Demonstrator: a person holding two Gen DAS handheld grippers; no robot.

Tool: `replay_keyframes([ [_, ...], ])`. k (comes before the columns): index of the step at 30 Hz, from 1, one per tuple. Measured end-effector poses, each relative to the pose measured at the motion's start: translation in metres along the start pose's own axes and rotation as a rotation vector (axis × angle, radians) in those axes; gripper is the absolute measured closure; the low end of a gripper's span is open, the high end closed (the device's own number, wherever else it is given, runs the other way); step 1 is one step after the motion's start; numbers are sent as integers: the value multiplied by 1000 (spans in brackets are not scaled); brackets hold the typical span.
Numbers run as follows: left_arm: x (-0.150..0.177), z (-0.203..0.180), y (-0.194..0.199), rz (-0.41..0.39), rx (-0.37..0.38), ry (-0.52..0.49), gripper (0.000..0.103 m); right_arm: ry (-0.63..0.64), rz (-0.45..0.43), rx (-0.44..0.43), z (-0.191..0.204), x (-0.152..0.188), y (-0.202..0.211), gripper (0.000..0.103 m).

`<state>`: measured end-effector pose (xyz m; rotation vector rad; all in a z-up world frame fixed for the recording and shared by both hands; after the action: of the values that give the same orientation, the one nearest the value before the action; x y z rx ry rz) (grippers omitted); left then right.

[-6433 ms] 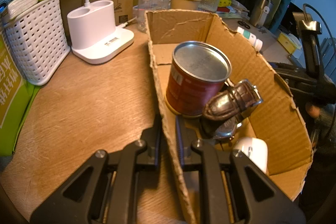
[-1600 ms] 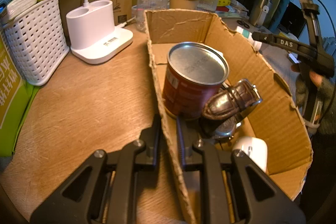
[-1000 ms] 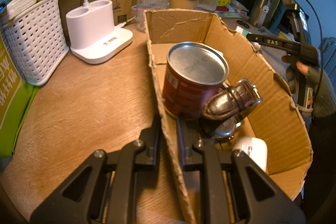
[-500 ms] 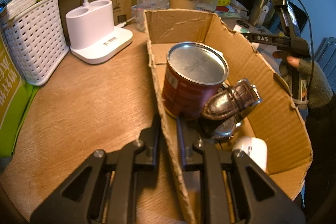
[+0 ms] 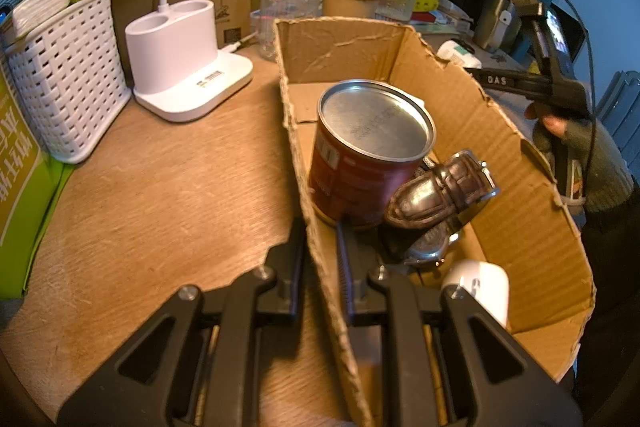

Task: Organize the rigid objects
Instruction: 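Grasp the white pill bottle upright with the right gripper and lift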

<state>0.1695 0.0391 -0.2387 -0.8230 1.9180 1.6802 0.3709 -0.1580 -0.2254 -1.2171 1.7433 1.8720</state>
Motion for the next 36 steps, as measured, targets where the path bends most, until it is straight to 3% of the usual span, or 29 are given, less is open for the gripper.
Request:
replay_keyframes([
  [8,0,0,0,0,0,0,86,-22,-70,-41,14,-9,34,58],
  [22,0,0,0,0,0,0,86,48,-172,-124,69,-28,92,57],
  [36,0,0,0,0,0,0,86,126,-200,-204,115,-30,110,57],
])
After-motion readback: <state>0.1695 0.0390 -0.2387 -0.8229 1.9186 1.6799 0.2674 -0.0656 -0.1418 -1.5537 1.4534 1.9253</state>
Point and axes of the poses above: each gripper's, at about its wrist camera, not at the fingertips, and y roughly against the way its jaws point, z to its left, x to its underside, the point moved 8 cm from there along -y, roughly the way its jaws point, and after that the axes turned 5 degrees about -z, right-handed, at the moved point
